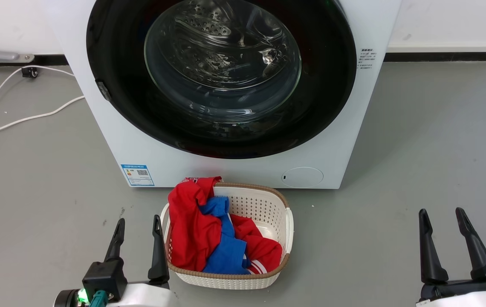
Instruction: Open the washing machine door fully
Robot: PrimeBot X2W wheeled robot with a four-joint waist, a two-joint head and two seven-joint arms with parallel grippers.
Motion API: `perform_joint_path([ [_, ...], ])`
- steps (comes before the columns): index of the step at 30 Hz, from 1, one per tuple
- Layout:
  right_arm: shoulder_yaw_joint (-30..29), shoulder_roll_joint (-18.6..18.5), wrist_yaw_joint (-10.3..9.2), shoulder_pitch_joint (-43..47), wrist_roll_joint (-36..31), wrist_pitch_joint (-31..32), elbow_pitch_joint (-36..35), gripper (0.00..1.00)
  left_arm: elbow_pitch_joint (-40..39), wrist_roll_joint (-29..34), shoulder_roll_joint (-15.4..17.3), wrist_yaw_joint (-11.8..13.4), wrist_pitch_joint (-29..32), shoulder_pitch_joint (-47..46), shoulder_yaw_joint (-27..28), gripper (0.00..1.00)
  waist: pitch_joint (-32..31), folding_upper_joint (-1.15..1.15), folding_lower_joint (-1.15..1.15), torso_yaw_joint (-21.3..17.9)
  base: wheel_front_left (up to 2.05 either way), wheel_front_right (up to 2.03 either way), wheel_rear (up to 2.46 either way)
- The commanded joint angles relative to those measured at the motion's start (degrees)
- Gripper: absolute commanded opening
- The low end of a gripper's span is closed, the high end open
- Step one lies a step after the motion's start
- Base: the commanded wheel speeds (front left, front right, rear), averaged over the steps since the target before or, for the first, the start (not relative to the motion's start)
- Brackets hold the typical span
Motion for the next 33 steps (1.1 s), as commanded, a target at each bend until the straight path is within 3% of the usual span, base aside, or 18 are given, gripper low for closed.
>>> perform_joint_path([
  [1,0.0,0.0,0.13,0.7,-1.0,-0.5,-0.5,1.0,0.0,1.1,0.0,-0.2,-0.5,0.5,0.1,1.0,0.0,0.0,0.0,0.0,0.0,0.0,0.0],
  [14,-0.2,0.0,0.13,1.6,-0.9,-1.7,-0.3,1.0,0.4,5.3,-0.5,-0.4,-1.8,1.2,0.9,1.0,-0.1,0.0,0.0,0.0,0.0,0.0,0.0],
  [33,-0.3,0.0,0.08,1.7,1.0,-1.6,1.6,1.0,1.8,4.1,-0.6,-0.1,-1.7,1.1,1.1,1.0,-0.1,0.0,0.0,0.0,0.0,0.0,0.0],
])
